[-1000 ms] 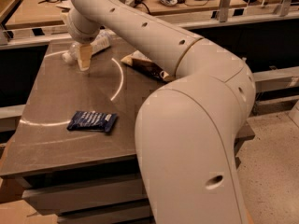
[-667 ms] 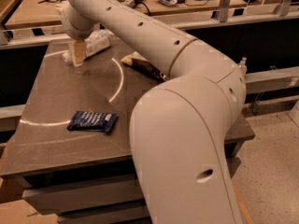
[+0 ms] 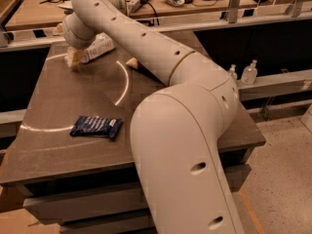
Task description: Move blue plastic bottle near rxbar blueberry
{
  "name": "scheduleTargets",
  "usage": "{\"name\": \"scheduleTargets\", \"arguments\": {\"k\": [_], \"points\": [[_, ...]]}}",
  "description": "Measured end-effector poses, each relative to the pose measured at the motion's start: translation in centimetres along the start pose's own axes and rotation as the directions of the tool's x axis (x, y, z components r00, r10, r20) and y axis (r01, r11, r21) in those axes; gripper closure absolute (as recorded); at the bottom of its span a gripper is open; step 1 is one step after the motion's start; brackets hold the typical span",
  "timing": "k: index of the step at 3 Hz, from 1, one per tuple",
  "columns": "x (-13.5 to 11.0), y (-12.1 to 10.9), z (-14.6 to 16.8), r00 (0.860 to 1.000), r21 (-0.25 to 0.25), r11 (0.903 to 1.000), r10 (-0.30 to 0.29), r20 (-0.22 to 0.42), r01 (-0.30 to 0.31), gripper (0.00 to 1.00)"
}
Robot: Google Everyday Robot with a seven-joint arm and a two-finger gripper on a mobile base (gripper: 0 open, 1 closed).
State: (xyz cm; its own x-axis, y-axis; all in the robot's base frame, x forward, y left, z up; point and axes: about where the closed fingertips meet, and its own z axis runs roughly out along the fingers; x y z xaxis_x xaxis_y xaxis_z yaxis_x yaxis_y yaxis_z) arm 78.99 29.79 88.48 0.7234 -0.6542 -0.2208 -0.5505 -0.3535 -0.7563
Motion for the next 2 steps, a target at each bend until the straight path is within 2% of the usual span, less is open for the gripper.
{"name": "scheduleTargets", "arguments": {"k": [1,2], "points": [[-0.1,0.3,0.7,0.999,0.002,0.9997,-0.026,0.023,0.026,0.56],[-1.1,0.7,1.5,0.994,-0.019,0.9989,-0.041,0.097,0.043,0.80]]}}
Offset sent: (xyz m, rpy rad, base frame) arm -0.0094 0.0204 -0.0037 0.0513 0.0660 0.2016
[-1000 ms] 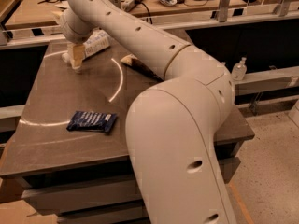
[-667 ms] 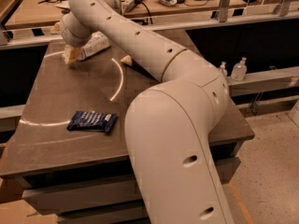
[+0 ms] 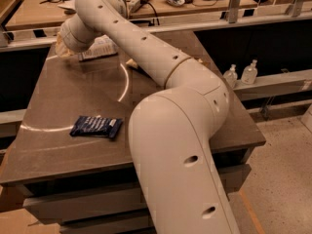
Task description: Move blue plastic bottle near rxbar blueberry
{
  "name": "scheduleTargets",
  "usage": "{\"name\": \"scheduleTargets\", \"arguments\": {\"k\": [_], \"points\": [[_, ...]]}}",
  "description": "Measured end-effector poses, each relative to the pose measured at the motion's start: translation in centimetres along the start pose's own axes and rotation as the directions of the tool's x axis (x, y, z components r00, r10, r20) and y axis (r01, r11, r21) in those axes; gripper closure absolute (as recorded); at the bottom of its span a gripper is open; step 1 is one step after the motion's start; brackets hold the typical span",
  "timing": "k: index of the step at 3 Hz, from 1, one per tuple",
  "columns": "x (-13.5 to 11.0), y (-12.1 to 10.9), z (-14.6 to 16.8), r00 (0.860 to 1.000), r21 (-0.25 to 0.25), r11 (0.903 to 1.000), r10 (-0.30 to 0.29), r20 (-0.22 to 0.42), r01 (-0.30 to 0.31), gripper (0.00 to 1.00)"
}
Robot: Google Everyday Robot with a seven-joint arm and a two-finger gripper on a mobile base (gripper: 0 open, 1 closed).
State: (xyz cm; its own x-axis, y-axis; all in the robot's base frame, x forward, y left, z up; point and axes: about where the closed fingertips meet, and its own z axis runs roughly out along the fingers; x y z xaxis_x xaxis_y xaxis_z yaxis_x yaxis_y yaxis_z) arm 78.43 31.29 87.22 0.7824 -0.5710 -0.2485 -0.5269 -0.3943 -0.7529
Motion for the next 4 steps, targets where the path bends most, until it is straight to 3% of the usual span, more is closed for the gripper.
{"name": "scheduleTargets", "arguments": {"k": [1,2,3,4], "points": [[-1.3,0.1,0.7,0.996,-0.031,0.9994,-0.015,0.087,0.017,1.00],[-1.2,-0.5,0.5,0.994,-0.038,0.9993,0.004,0.113,0.001,0.88],[-0.3,-1.5,-1.9,0.996,-0.026,0.9987,0.046,0.081,-0.044,0.66],[1.3,-2.2,-8.2,0.992,0.019,0.9917,0.127,-0.017,-0.127,0.34]]}}
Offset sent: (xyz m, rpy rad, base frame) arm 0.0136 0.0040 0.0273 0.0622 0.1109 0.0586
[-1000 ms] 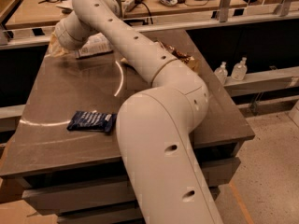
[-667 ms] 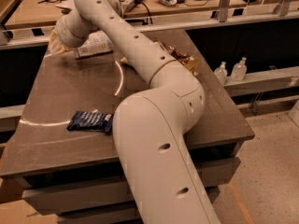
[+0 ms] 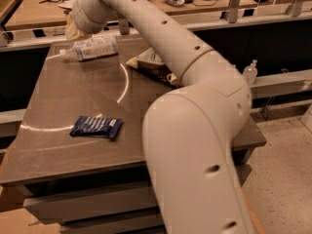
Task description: Move blue plastic bottle near rxbar blueberry
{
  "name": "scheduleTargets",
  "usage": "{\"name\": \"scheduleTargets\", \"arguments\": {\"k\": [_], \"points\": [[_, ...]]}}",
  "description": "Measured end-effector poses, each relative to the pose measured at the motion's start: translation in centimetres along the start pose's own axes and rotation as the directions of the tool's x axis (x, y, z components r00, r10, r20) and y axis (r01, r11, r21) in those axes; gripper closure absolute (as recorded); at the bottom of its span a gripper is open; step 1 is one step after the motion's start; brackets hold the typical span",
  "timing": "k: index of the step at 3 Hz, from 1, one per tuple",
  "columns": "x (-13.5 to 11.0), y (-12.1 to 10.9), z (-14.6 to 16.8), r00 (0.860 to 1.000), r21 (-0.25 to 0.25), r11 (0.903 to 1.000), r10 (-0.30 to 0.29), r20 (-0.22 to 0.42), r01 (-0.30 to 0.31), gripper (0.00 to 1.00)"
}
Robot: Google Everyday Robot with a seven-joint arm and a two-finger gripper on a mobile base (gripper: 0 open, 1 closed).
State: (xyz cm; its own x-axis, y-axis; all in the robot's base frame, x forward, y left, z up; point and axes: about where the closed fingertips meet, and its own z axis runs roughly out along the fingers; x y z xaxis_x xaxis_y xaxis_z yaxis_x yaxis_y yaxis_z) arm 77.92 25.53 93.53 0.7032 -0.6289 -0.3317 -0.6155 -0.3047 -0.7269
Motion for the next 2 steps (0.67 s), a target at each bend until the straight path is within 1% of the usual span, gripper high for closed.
{"name": "scheduleTargets", "arguments": {"k": [1,2], "points": [[1.3,0.8,-5.6,0.988,0.065,0.9931,0.105,-0.116,-0.098,0.04],[1.1,2.6,-5.1,0.983,0.040,0.9915,0.128,-0.129,-0.124,0.00]]}}
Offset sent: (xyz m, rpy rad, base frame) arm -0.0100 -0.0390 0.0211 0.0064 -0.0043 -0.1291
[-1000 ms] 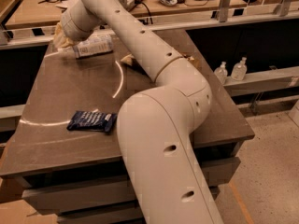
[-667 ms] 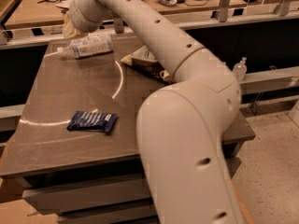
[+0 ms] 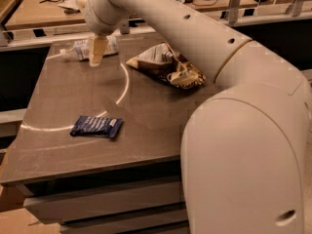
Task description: Move blue plastic bottle near rxbar blueberry
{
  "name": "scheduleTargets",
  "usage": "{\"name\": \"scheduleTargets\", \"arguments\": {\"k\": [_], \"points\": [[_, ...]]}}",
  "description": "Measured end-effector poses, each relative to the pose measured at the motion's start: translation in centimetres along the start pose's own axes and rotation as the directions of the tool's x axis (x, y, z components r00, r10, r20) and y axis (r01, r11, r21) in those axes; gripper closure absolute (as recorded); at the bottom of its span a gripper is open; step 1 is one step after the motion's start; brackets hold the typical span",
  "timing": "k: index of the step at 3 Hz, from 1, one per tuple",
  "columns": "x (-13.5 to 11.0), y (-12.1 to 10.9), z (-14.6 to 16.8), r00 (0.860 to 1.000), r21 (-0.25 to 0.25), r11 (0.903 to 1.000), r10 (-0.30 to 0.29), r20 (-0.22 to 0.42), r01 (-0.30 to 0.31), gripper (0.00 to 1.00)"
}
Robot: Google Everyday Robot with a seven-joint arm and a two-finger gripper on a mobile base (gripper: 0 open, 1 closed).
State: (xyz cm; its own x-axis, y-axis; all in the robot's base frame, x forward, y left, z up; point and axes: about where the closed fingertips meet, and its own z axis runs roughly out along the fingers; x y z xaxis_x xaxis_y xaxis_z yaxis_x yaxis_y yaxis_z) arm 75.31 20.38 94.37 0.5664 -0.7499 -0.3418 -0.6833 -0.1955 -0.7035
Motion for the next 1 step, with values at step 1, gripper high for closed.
{"name": "scheduleTargets", "arguments": {"k": [1], "points": [[0.00,0.00,0.00,1.000,0.000,1.0000,0.000,0.000,0.000,0.00]]}}
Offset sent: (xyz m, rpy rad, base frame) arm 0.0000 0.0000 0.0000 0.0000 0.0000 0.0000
